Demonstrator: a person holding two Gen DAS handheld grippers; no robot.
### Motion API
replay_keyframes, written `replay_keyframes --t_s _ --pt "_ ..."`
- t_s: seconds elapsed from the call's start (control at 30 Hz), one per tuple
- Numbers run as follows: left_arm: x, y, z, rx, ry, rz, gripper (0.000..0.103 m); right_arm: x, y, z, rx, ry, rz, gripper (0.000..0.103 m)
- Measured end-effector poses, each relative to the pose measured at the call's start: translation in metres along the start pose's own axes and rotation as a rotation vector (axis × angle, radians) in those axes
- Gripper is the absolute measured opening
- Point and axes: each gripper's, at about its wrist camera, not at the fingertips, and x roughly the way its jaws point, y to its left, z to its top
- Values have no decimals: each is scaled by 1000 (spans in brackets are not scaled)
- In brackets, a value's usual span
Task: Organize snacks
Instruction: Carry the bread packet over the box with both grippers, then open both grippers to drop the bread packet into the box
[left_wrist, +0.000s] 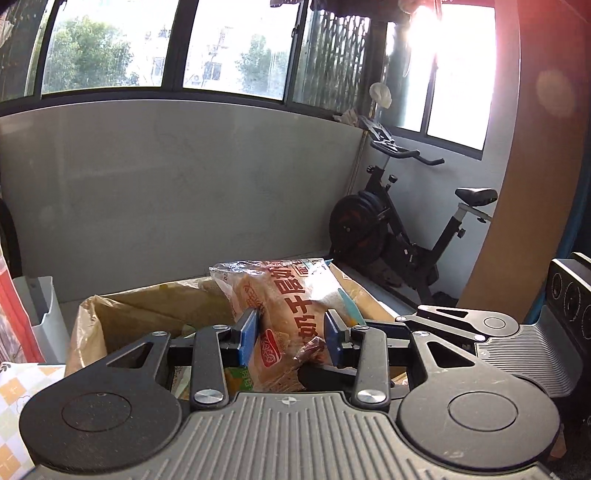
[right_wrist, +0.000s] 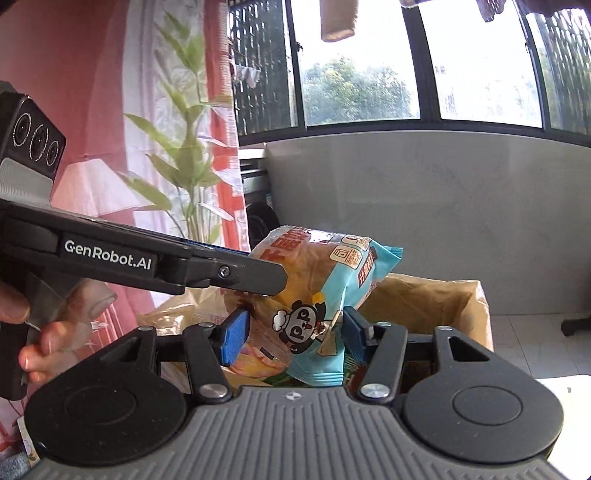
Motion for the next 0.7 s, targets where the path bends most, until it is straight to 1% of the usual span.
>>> replay_keyframes --t_s 0.07,0.13,0.2,0.23,0.27,0.3,0.33,0.37,0.4,0.47,0.53,0.6,0.7 --pt "17 -4 -3 -3 10 17 41 8 -5 0 -18 31 -29 57" --pt "29 -4 -5 -33 24 40 41 17 -12 -3 -9 65 -37 57" --pt "36 -6 -5 -47 23 57 41 24 -16 -7 -1 96 -66 58" --pt "36 -9 -6 -48 20 80 41 26 -17 -8 1 107 -87 61" --pt "35 -10 -8 -45 20 93 48 26 -18 -9 7 116 -102 69" --pt "33 -12 -9 -40 16 97 63 25 -19 -10 16 126 -108 74" --pt "30 -12 -11 -33 8 98 71 23 -20 -11 23 130 -106 81" --pt "25 -12 -12 -25 -3 99 84 20 -21 -12 28 129 -107 85" --pt "21 -11 -13 -16 -12 97 86 18 -21 -11 35 129 -114 87" --pt "11 -10 -14 1 -18 103 86 13 -21 -10 56 133 -139 93" --pt "-1 -6 -14 14 -25 118 86 9 -21 -10 76 136 -148 95" --pt "-11 -8 -16 26 -39 137 90 4 -19 -7 97 136 -156 96" --pt "-26 -12 -18 43 -57 187 90 -5 -12 -6 110 142 -179 98"
